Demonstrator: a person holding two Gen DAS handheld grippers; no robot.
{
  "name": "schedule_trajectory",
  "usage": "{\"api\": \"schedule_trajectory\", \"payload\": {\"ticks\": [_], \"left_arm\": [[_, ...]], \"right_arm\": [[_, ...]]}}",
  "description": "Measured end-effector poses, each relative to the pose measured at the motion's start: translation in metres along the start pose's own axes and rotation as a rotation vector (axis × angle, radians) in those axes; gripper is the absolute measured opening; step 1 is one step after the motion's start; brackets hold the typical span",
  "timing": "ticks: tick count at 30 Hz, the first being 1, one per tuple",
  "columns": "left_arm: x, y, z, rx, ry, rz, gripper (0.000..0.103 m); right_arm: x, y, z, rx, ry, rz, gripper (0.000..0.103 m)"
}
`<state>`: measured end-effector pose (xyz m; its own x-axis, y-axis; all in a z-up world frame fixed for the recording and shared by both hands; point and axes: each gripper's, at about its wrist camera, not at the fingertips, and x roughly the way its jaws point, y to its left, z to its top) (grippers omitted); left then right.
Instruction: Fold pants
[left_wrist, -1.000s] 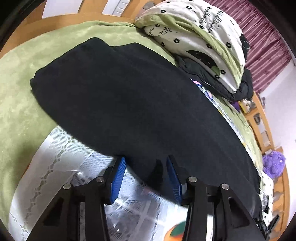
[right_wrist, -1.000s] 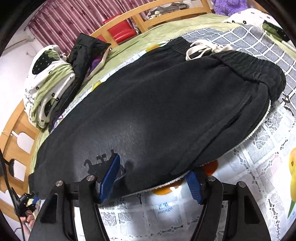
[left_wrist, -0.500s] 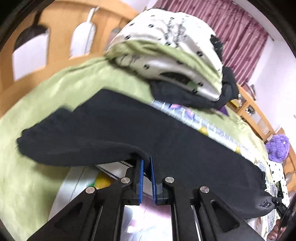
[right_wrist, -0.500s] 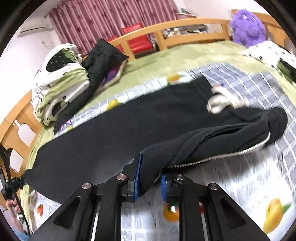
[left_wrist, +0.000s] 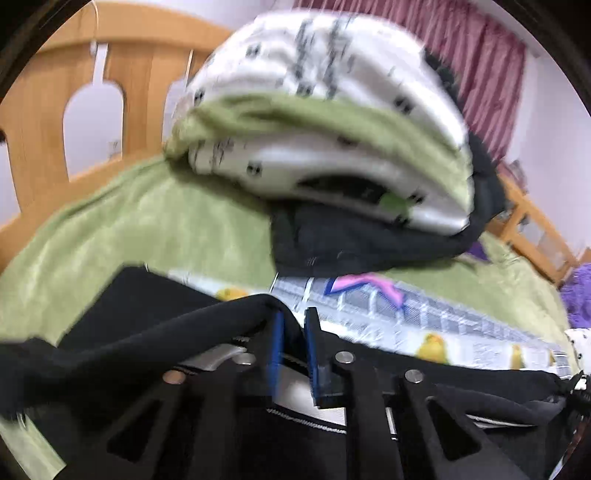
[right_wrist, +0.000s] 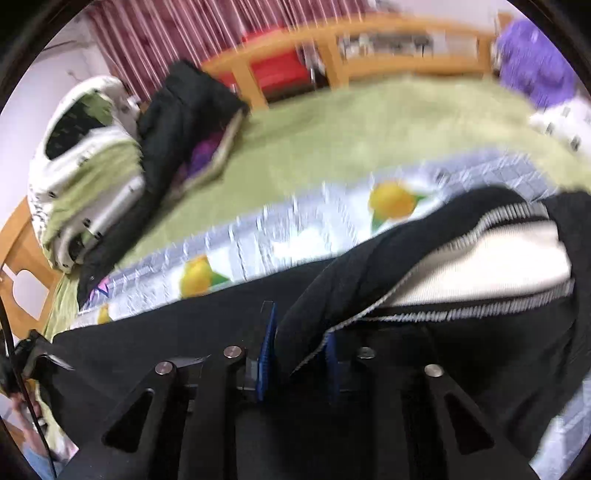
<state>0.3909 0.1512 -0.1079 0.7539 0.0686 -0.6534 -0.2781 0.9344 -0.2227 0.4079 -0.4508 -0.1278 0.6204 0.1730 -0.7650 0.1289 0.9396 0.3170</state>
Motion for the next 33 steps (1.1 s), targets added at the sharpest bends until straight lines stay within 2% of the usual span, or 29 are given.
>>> {"api": "schedule_trajectory", "payload": {"ticks": [3,4,5,6,7,8,11,13,18,22,23,27,32,33], "left_arm": [[0.001,-0.002,-0.004,0.005,-0.006,-0.008,0.019],[-0.007,-0.003,-0.005,0.012,-0.014,-0.015,0.022],[-0.012,-0.003,-0.005,0.015,-0.016,-0.018,0.032],[-0.019,-0.002,-0.006,0.019,-0.018,-0.02,0.043],[-0.029,-0.002,-0.009,0.022,-0.02,-0.027,0.048],[-0.041,0.0,-0.014,0.024,-0.023,-0.039,0.054],[-0.071,0.009,-0.034,0.036,0.016,-0.062,0.056],[-0.086,0.019,-0.054,0.01,0.049,-0.079,0.062],[-0.104,0.052,-0.112,-0.046,0.166,-0.093,0.063],[-0.086,0.077,-0.143,-0.147,0.272,-0.119,0.062],[-0.081,0.082,-0.146,-0.172,0.275,-0.132,0.062],[-0.072,0.086,-0.138,-0.183,0.223,-0.124,0.062],[-0.041,0.091,-0.115,-0.254,0.205,-0.127,0.06],[-0.037,0.089,-0.111,-0.259,0.204,-0.128,0.058]], "right_arm": [[0.011,-0.004,-0.008,-0.009,0.008,-0.027,0.029],[0.006,-0.006,-0.012,-0.016,0.0,-0.018,0.035],[-0.004,-0.008,-0.017,-0.019,-0.015,-0.011,0.043],[-0.011,-0.009,-0.02,-0.019,-0.033,-0.017,0.046],[-0.024,-0.011,-0.025,-0.018,-0.061,-0.03,0.051],[-0.04,-0.013,-0.033,-0.018,-0.078,-0.038,0.051],[-0.071,-0.024,-0.056,-0.001,-0.069,-0.045,0.052],[-0.087,-0.034,-0.079,0.03,-0.05,-0.035,0.054],[-0.099,-0.053,-0.139,0.083,0.021,-0.038,0.056],[-0.099,-0.065,-0.172,0.146,0.036,0.013,0.059],[-0.1,-0.066,-0.175,0.147,0.022,0.016,0.06],[-0.093,-0.066,-0.166,0.164,-0.005,0.017,0.063],[-0.064,-0.07,-0.133,0.195,-0.017,0.005,0.062],[-0.057,-0.073,-0.125,0.206,-0.019,-0.002,0.061]]}}
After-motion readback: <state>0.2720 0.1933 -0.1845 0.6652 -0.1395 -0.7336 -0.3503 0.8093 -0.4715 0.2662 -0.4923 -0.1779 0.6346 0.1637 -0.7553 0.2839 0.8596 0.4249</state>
